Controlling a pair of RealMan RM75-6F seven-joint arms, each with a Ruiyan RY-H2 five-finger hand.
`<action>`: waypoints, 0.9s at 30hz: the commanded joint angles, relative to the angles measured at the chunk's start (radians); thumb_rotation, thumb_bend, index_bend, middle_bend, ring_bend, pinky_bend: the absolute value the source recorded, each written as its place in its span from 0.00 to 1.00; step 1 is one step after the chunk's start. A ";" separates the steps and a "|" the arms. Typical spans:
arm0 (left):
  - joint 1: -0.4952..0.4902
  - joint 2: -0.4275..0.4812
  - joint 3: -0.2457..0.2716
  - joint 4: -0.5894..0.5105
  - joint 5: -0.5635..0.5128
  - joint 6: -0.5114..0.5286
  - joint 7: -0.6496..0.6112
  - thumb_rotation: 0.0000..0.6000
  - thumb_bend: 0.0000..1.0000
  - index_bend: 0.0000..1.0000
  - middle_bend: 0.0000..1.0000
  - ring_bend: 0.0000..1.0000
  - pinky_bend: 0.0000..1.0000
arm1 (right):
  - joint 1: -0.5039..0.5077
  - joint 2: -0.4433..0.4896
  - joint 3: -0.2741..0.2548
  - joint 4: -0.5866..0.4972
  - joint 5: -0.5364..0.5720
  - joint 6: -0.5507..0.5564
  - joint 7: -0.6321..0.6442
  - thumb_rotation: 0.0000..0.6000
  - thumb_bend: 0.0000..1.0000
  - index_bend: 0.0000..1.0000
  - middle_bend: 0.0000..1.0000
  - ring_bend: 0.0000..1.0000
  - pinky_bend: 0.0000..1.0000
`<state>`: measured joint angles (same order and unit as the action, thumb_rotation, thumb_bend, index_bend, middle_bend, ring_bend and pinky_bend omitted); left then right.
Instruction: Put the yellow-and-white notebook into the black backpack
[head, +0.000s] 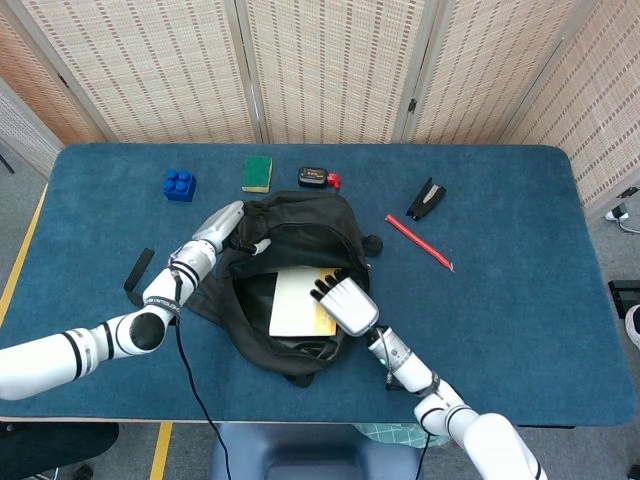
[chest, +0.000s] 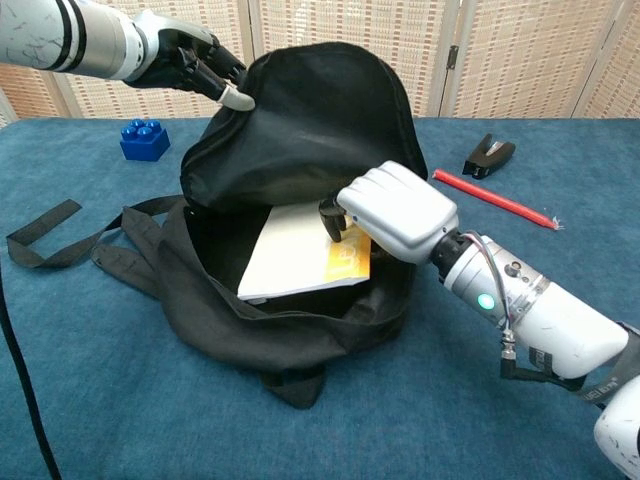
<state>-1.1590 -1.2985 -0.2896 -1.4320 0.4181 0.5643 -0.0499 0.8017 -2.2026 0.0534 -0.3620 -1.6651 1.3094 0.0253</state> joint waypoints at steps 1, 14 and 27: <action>0.000 0.002 0.000 -0.001 0.000 0.000 -0.002 1.00 0.45 0.59 0.22 0.14 0.00 | 0.022 -0.022 0.010 0.031 0.011 -0.020 -0.026 1.00 0.46 0.90 0.50 0.49 0.46; -0.007 0.009 0.003 -0.018 0.001 0.006 -0.008 1.00 0.45 0.59 0.22 0.14 0.00 | 0.064 -0.066 0.028 0.056 0.047 -0.057 -0.070 1.00 0.46 0.87 0.48 0.47 0.44; -0.005 0.015 0.007 -0.022 0.002 0.007 -0.017 1.00 0.45 0.58 0.21 0.13 0.00 | -0.007 0.028 0.008 -0.159 0.060 -0.041 -0.093 1.00 0.35 0.29 0.24 0.33 0.31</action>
<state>-1.1643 -1.2838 -0.2827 -1.4541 0.4202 0.5708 -0.0673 0.8073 -2.1997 0.0659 -0.4853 -1.6086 1.2728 -0.0473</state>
